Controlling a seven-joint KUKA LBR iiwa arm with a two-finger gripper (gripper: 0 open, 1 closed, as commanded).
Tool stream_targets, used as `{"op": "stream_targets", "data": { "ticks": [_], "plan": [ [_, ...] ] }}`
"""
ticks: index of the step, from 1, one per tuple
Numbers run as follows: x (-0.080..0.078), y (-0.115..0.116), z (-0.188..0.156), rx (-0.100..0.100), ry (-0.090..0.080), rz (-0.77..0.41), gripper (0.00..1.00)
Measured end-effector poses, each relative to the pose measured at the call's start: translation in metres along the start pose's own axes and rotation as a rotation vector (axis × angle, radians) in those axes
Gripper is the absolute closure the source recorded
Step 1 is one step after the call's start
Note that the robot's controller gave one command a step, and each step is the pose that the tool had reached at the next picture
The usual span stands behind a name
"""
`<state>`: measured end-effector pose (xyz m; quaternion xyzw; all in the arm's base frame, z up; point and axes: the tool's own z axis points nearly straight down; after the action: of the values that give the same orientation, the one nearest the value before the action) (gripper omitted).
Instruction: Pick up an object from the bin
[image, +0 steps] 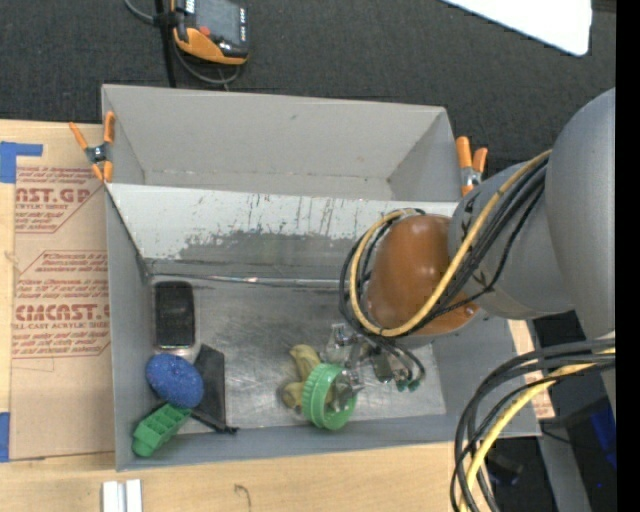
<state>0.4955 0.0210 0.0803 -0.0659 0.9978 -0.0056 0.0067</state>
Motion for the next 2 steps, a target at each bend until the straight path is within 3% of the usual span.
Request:
{"op": "stream_targets", "data": {
  "ticks": [1,2],
  "plan": [
    [-0.0099,-0.0148,-0.0966,-0.013,0.010,-0.146,1.00],
    [-0.0099,-0.0147,-0.0966,-0.013,0.010,-0.146,1.00]
  ]
}}
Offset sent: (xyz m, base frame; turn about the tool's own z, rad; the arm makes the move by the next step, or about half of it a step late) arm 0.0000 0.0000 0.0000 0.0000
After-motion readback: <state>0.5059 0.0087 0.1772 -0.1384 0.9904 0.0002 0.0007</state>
